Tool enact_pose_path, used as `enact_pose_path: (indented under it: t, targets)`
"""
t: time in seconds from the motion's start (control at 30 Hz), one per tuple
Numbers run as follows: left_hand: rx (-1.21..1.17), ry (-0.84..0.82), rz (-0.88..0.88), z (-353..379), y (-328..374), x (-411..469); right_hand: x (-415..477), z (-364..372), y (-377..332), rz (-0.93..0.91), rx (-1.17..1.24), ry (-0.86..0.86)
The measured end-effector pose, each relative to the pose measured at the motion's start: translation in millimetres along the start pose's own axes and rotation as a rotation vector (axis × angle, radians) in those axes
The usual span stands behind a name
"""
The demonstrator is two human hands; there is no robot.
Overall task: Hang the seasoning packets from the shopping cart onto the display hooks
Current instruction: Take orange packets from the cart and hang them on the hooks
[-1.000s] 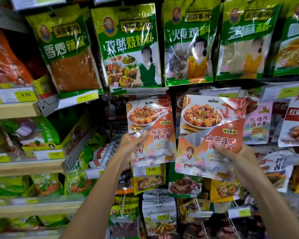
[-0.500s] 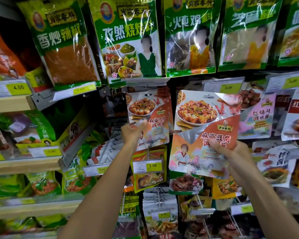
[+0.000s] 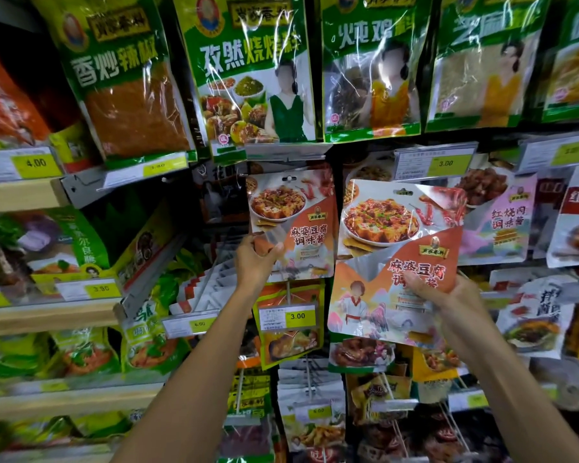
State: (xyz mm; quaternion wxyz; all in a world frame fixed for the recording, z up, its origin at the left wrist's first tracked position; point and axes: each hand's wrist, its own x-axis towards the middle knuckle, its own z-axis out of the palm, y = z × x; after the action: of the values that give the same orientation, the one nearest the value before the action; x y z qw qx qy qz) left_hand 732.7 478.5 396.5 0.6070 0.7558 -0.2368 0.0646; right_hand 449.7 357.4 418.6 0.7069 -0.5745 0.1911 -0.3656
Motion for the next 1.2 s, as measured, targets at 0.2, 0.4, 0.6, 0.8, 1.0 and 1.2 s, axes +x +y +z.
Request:
enact_pose_path:
  t: [0.2,0.4,0.6,0.8,1.0,1.2]
  targets:
    - [-0.029,-0.058,-0.069,-13,4,-14,-5,7,-2,-0.003,-0.028,-0.008]
    - [0.074,0.187,0.075,-43,39,-45,-9,22,-7,0.014,-0.03,-0.062]
    - [-0.38,-0.432,0.019,-44,84,-106,-17,54,-12,0.005,-0.002,-0.196]
    - [-0.411,-0.402,-0.1,-52,71,-100,-7,64,-25,-0.294,-0.476,-0.018]
    - [-0.339,-0.385,-0.113,-56,55,-88,43,38,-74,-1.128,-1.041,0.535]
    - [-0.415,-0.358,-0.11,-55,59,-71,85,36,-79,-1.148,-1.207,0.499]
